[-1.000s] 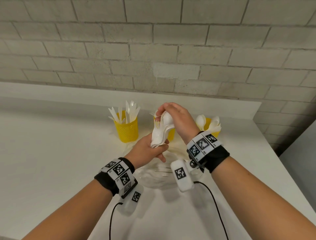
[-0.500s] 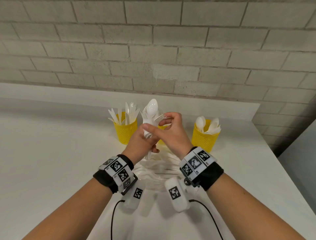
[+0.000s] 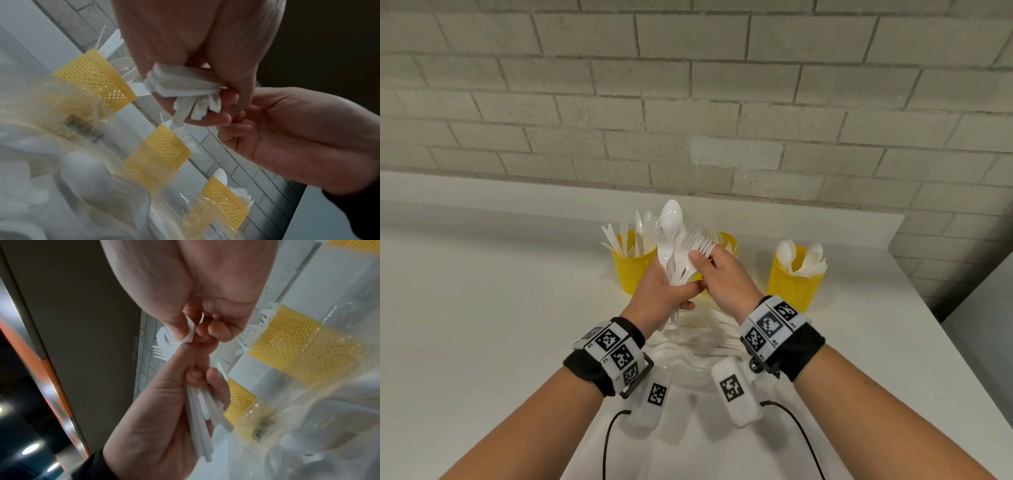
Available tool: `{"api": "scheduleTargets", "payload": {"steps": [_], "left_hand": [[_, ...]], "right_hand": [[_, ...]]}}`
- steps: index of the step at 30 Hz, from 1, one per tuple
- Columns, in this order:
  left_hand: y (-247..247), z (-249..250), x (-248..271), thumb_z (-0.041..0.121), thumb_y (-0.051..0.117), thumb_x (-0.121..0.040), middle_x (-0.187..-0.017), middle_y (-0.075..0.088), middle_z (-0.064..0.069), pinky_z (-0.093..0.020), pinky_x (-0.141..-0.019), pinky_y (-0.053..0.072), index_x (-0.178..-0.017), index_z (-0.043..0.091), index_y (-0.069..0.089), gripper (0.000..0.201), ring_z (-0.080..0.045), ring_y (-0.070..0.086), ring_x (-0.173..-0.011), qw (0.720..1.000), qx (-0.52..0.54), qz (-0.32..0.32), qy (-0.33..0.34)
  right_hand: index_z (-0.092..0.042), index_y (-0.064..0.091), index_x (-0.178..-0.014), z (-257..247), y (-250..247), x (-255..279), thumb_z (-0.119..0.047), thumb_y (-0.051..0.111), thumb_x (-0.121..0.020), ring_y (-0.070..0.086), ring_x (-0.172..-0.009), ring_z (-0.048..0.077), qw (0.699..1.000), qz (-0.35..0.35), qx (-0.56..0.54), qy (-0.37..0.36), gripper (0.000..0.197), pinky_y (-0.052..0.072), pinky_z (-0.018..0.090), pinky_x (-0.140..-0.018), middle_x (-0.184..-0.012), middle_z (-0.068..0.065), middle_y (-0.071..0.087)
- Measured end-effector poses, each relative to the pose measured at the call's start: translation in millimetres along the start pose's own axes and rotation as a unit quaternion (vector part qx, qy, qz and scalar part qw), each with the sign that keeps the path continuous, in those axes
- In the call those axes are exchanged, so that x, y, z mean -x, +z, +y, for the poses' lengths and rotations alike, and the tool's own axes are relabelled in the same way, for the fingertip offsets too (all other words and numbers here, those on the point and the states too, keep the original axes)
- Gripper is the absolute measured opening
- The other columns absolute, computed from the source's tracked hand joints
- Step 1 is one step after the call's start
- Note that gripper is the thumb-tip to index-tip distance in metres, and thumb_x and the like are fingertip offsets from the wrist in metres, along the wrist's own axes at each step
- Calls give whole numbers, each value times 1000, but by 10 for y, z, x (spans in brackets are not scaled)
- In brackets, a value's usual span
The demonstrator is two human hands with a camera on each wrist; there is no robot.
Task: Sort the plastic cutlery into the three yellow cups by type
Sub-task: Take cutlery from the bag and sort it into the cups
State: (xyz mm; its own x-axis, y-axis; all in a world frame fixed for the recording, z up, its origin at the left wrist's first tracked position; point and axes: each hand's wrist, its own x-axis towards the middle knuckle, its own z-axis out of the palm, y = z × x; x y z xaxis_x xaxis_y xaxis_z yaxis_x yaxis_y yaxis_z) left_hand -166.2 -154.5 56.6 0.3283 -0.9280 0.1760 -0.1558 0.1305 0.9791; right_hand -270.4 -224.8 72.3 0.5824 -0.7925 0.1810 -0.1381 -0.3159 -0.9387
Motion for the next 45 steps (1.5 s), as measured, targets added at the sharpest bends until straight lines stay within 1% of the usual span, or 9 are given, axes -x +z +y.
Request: {"api": "scheduleTargets", "payload": {"steps": [8, 13, 15, 18, 25, 30, 34, 38, 45], "left_hand": [[-131, -147, -122, 15, 74, -81, -73, 46, -3, -24, -51, 51, -101, 20, 47, 34, -10, 49, -57, 998, -40, 40, -38], [-104, -139, -208, 20, 53, -96, -68, 41, -2, -25, -50, 49, -103, 14, 44, 13, -8, 43, -45, 999, 7, 34, -27], [-76, -143, -230, 21, 48, -98, -70, 43, -3, -25, -50, 49, -106, 13, 43, 13, -8, 44, -46, 999, 10, 30, -26], [-60, -153, -246, 23, 49, -98, -76, 48, -5, -28, -50, 50, -109, 14, 44, 15, -11, 47, -47, 999, 19, 24, -34], [-14, -133, -275, 21, 57, -94, -86, 65, -3, -30, -47, 49, -118, 24, 47, 26, -16, 55, -52, 997, 40, 32, -51], [38, -139, -338, 22, 51, -97, -77, 60, -4, -25, -45, 43, -112, 27, 46, 17, -12, 48, -48, 998, 5, 51, -26], [91, -175, -381, 24, 50, -97, -70, 52, -1, -23, -46, 38, -111, 17, 42, 17, -12, 42, -50, 996, -20, 77, -26], [139, -232, -414, 20, 49, -96, -69, 46, -1, -29, -50, 35, -114, 14, 36, 23, -13, 42, -54, 994, -43, 89, -35], [98, -186, -359, 24, 66, -87, -79, 50, 13, -17, -53, 39, -113, 19, 43, 35, 2, 47, -57, 996, -54, 68, -19]], "right_hand": [[-17, 44, -88, -351, -628, -404, -19, 32, -102, 45, -49, 15, 987, 154, -34, -15, 18, 43, 27, -48, -60, 3, 47], [-7, 42, -121, -164, -668, -779, -20, 33, -101, 52, -69, 18, 977, 209, 36, -15, 26, 55, 21, -59, -100, 17, 55], [-7, 41, -128, 30, -557, -877, -20, 35, -100, 51, -88, 24, 979, 191, 72, 12, 32, 50, 43, -87, -126, 23, 49], [-3, 38, -135, 205, -427, -883, -17, 36, -100, 49, -115, 30, 978, 149, 136, 52, 37, 36, 39, -102, -140, 21, 39], [-12, 49, -129, 438, -356, -836, -34, 38, -95, 32, -124, 32, 867, 8, 486, 113, 42, 28, 42, -98, -135, 11, 36], [-28, 47, -132, 238, -407, -741, -46, 54, -84, 32, -128, 25, 925, 71, 369, 63, 52, 25, 39, -102, -135, 3, 40], [-23, 60, -102, 56, -340, -585, -38, 59, -84, 46, -105, 17, 963, 163, 200, -80, 24, 36, 32, -92, -105, -2, 56], [-23, 58, -94, 23, -162, -389, -29, 71, -78, 56, -86, 9, 987, 63, 81, -125, 22, 46, 21, -70, -98, -2, 59], [-18, 51, -90, 54, -134, -337, -11, 62, -87, 57, -72, 4, 992, 86, 9, -88, 13, 46, 19, -69, -81, -9, 59]]}}
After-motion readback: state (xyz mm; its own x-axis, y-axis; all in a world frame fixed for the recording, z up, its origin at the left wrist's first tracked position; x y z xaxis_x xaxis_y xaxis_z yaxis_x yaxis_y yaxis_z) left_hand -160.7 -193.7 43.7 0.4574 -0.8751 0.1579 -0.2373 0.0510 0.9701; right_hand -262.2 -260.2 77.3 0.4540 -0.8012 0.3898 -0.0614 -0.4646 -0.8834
